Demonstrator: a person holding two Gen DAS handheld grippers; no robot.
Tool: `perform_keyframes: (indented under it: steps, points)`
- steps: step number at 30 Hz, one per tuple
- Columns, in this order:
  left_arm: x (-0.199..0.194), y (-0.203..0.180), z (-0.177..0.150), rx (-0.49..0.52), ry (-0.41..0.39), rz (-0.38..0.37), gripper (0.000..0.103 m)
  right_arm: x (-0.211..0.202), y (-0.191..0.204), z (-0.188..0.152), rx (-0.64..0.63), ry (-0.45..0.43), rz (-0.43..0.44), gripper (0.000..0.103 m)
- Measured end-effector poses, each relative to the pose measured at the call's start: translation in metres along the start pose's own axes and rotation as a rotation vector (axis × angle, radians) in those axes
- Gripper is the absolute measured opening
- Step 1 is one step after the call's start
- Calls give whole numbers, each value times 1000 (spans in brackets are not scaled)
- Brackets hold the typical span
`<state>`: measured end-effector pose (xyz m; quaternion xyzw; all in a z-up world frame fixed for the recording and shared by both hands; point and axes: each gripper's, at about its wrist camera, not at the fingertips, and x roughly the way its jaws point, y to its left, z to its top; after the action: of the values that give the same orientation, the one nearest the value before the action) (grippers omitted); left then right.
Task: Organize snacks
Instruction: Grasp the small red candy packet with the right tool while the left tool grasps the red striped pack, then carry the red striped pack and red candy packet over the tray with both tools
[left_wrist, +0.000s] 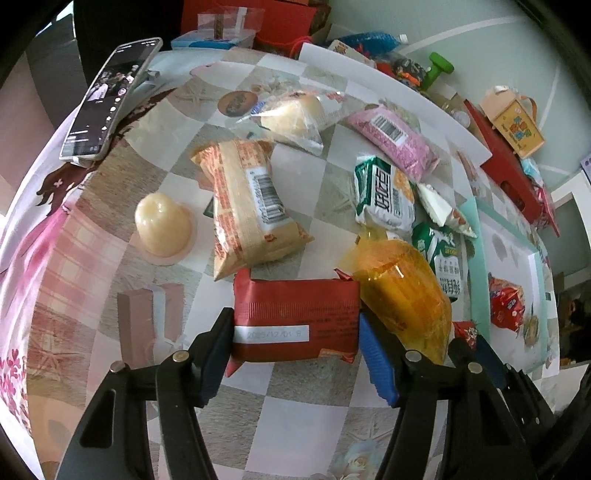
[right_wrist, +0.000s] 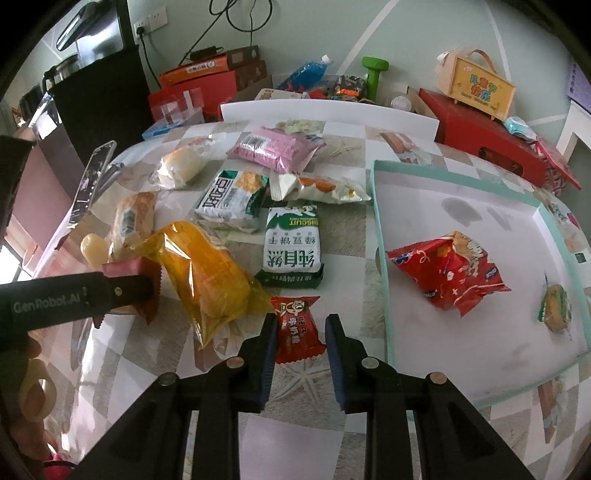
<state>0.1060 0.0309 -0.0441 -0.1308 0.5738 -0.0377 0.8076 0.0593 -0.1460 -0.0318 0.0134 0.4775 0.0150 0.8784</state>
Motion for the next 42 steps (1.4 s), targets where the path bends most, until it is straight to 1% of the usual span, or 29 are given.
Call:
perform_keyframes:
  steps: [5, 8, 15, 20, 23, 29, 36, 42]
  points:
    - [-15, 3, 2, -6, -53, 14, 67, -5, -4, 1, 13, -12, -2, 28]
    - [-23, -2, 4, 16, -102, 27, 67, -9, -7, 1, 24, -23, -6, 28]
    - [-43, -15, 3, 51, -190, -9, 67, -21, -17, 5, 54, -52, -12, 28]
    - [-50, -26, 1, 82, -226, -29, 67, -31, -29, 8, 81, -75, -22, 28]
    - [-49, -36, 3, 107, -228, -47, 67, -34, -38, 10, 100, -81, -33, 28]
    - [-47, -67, 6, 178, -208, -111, 67, -38, -69, 15, 152, -85, -67, 28]
    - [-36, -118, 10, 288, -181, -204, 67, -40, -117, 21, 213, -83, -133, 28]
    - [-17, -159, 16, 378, -164, -254, 67, -35, -156, 24, 251, -67, -184, 28]
